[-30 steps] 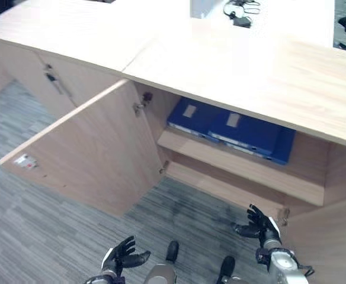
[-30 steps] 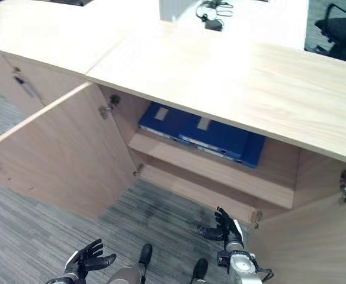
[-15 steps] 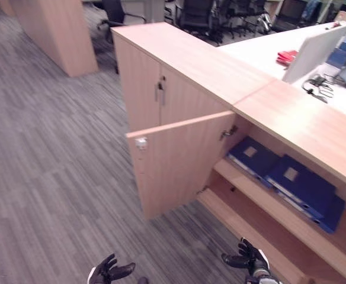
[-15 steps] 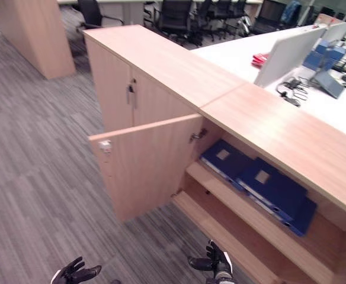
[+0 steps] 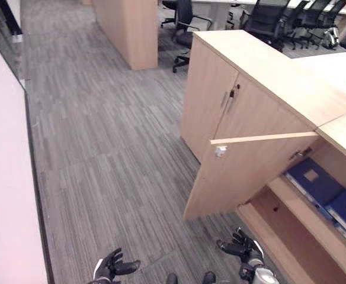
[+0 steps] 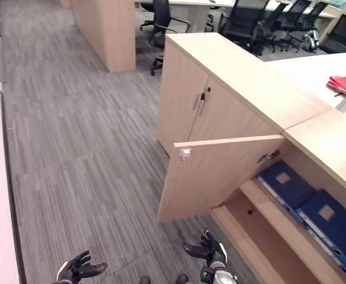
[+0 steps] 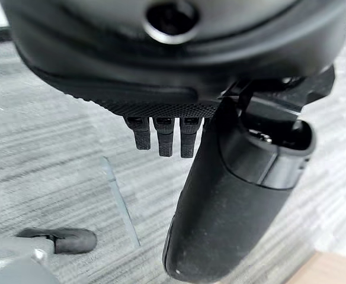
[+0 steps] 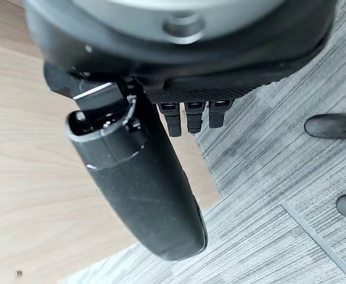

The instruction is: Put the empty folder in the office cabinet

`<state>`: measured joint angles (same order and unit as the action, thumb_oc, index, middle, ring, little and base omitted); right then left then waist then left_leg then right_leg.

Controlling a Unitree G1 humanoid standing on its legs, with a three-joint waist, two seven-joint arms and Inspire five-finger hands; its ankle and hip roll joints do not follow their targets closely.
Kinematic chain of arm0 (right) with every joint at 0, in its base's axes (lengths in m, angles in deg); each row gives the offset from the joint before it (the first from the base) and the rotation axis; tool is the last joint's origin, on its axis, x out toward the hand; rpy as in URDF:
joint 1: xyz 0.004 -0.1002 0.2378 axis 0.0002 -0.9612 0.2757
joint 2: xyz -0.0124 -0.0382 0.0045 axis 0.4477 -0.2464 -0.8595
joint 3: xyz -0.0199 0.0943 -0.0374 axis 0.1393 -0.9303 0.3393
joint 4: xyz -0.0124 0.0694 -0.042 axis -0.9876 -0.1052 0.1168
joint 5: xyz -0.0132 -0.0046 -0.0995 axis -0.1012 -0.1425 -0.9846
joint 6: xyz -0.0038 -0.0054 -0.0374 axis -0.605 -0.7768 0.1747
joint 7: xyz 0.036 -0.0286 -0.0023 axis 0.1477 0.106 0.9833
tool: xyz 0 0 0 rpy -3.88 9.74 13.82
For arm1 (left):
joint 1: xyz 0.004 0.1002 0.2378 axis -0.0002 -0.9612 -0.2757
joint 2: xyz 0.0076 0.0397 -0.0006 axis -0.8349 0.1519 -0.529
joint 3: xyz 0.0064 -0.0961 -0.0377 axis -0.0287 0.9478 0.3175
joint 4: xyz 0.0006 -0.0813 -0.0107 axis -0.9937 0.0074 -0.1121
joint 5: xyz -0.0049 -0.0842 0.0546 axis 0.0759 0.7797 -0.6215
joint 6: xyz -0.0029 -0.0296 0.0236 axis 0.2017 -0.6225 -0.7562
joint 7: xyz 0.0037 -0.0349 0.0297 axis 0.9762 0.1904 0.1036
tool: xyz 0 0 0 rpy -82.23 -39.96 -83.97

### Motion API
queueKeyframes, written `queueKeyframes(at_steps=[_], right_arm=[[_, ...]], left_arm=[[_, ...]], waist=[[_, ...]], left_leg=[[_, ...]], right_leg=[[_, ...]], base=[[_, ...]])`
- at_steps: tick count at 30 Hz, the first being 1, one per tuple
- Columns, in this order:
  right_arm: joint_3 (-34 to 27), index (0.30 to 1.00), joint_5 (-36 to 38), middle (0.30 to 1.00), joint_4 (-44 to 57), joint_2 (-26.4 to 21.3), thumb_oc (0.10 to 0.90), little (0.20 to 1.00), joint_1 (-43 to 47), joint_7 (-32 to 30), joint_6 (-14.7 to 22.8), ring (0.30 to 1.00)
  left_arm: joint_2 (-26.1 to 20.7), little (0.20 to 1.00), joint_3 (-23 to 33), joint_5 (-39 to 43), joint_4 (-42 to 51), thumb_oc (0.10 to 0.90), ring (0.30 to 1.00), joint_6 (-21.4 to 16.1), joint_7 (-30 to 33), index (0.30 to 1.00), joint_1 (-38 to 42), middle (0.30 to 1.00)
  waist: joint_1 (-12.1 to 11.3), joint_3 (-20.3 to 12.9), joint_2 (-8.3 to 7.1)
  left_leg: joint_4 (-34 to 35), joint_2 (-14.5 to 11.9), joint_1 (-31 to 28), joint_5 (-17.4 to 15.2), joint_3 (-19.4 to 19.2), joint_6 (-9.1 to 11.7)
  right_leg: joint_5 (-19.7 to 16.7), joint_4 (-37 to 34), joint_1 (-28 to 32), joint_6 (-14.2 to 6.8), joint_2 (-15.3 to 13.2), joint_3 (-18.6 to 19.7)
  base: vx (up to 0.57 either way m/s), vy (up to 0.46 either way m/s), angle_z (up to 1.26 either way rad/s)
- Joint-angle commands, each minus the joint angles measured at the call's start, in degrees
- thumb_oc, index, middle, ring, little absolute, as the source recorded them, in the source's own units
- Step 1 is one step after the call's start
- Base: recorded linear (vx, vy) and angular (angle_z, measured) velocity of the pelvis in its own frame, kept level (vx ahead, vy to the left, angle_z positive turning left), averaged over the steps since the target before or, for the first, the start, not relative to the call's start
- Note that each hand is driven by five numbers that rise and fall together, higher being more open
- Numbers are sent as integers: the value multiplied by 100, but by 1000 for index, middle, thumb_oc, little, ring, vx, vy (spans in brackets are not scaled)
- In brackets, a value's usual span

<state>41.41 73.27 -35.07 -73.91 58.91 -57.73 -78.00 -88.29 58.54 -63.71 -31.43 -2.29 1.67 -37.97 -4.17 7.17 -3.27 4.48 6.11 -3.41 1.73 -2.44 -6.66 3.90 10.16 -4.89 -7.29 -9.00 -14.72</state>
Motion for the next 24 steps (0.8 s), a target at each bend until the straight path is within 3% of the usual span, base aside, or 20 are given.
queueKeyframes(at_steps=[1, 16, 24], right_arm=[[-207, 900, -64, 900, 282, -299, 800, 900, 190, -3, 434, 900], [-149, 900, -295, 900, 345, -349, 800, 900, -14, 62, 346, 900], [59, 900, -423, 900, 564, -471, 800, 900, -74, 165, 288, 900]], left_arm=[[-179, 900, 33, -157, 317, 800, 900, -375, 40, 900, 400, 900], [-146, 900, -123, -55, 1283, 800, 900, -502, 128, 900, 532, 900], [-507, 900, -262, 79, 1626, 800, 900, -550, 316, 900, 1494, 900]], waist=[[-79, -104, -44], [24, -243, 55], [374, -376, 218]], left_leg=[[52, -495, 10, -286, 347, 678], [52, -516, -170, -384, 377, 763], [52, -624, -350, -438, 86, 845]], right_leg=[[-218, -634, 702, -87, 109, -84], [-193, -1018, 1074, -42, 83, -197], [-209, -1152, 1166, -23, 132, 39]], base=[[101, -44, -14], [18, -31, -4], [24, -36, -11]])
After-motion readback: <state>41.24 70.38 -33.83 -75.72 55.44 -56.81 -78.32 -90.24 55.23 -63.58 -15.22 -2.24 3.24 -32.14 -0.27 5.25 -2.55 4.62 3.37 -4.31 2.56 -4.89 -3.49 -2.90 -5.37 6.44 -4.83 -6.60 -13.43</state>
